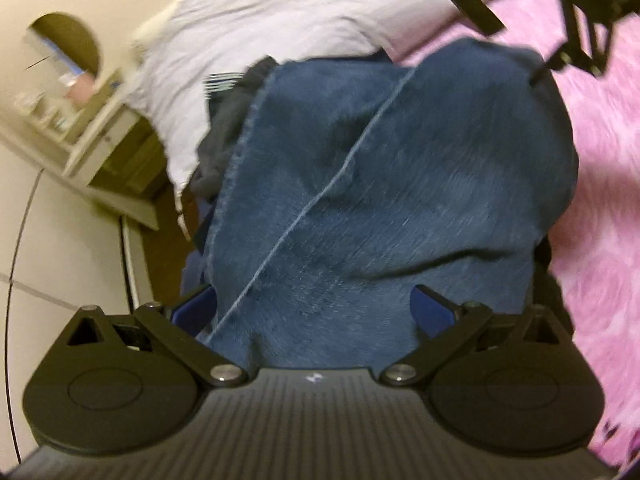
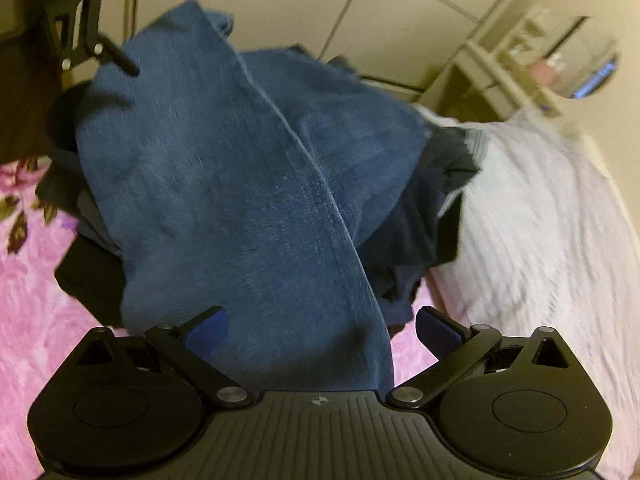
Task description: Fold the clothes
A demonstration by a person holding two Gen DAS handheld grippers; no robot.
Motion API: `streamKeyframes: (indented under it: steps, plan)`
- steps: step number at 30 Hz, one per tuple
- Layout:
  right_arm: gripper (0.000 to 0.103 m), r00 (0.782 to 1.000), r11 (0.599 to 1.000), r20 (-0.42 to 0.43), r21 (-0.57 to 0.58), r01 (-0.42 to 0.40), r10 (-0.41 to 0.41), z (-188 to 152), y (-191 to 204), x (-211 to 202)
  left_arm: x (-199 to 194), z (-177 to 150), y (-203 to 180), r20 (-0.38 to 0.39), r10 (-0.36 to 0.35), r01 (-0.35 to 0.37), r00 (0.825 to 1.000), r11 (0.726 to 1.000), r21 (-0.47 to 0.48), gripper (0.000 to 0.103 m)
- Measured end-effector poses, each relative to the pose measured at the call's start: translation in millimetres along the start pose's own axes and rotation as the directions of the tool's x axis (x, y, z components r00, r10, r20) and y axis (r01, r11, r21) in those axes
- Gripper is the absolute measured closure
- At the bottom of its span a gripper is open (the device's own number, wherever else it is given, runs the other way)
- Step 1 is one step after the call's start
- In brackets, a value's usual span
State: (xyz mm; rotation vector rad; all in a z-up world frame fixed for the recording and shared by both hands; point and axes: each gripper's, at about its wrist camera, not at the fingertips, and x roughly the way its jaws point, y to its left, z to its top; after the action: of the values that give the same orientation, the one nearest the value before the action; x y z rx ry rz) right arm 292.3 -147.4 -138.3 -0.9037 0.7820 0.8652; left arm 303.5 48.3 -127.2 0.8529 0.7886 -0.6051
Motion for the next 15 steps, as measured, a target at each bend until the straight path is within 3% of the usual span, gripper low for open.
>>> streamKeyframes:
  steps: [5, 8, 10, 11, 12, 15]
  plan:
    - [0.0, 0.989, 0.986, -0.08, -0.105, -0.13, 0.122, 11, -16, 38, 31, -7, 11, -0.059, -0.072, 0.078, 0.996, 0.99, 0.113, 0.002]
    - [0.001, 0.975, 0.977, -0.118, -0.075, -0.198, 0.188, 11, -23, 49, 39, -7, 20, -0.05, -0.103, 0.109, 0.993, 0.986, 0.123, 0.002]
    - [0.014, 0.969, 0.975, -0.123, -0.04, -0.219, 0.213, 10, -26, 53, 41, -7, 25, -0.049, -0.113, 0.118, 0.992, 0.984, 0.133, 0.001]
    - [0.034, 0.967, 0.974, -0.127, -0.028, -0.226, 0.221, 9, -26, 52, 42, -7, 26, -0.048, -0.116, 0.122, 0.992, 0.983, 0.139, 0.001]
    - [0.04, 0.965, 0.973, -0.132, -0.019, -0.23, 0.226, 8, -25, 51, 43, -6, 28, -0.05, -0.121, 0.127, 0.991, 0.981, 0.145, 0.001]
    - [0.074, 0.978, 0.983, -0.118, -0.036, -0.178, 0.173, 1, -17, 40, 41, -5, 27, -0.05, -0.125, 0.132, 0.991, 0.978, 0.164, 0.001]
